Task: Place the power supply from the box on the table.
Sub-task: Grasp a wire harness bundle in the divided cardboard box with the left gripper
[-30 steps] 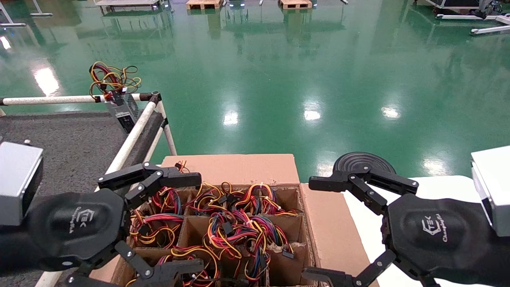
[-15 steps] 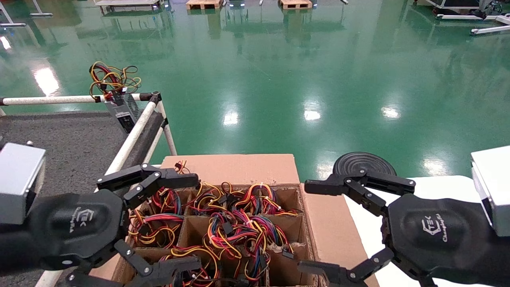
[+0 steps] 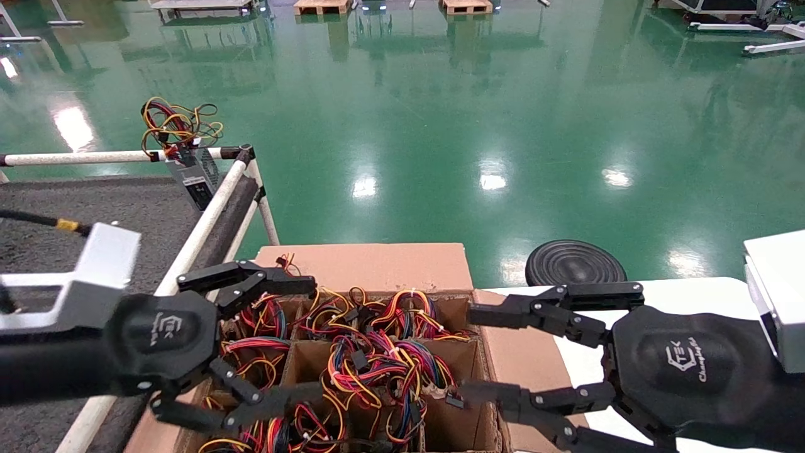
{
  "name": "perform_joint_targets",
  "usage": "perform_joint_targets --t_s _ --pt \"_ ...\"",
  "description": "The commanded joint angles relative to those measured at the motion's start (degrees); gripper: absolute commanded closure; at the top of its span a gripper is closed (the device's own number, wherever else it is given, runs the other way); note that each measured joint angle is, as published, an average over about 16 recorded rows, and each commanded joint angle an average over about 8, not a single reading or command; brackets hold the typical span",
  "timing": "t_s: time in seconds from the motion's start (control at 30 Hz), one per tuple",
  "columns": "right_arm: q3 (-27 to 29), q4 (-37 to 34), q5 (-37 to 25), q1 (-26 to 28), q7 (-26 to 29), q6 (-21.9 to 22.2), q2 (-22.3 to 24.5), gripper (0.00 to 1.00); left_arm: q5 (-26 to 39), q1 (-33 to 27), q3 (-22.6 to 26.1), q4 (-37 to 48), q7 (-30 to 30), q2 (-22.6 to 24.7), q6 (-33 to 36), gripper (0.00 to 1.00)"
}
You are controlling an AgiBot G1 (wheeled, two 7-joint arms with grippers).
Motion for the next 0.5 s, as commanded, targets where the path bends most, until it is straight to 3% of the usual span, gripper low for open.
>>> perform_joint_targets --t_s 0.03,0.5 --pt "0.00 0.00 0.00 0.00 0.00 0.00 0.00 1.00 1.31 -1.63 1.34 1.46 0.34 0.37 0.19 0.00" --pt "0.00 0.00 0.00 0.00 0.00 0.00 0.00 1.00 5.91 -11.79 11.76 13.03 4.50 3.59 1.52 0.00"
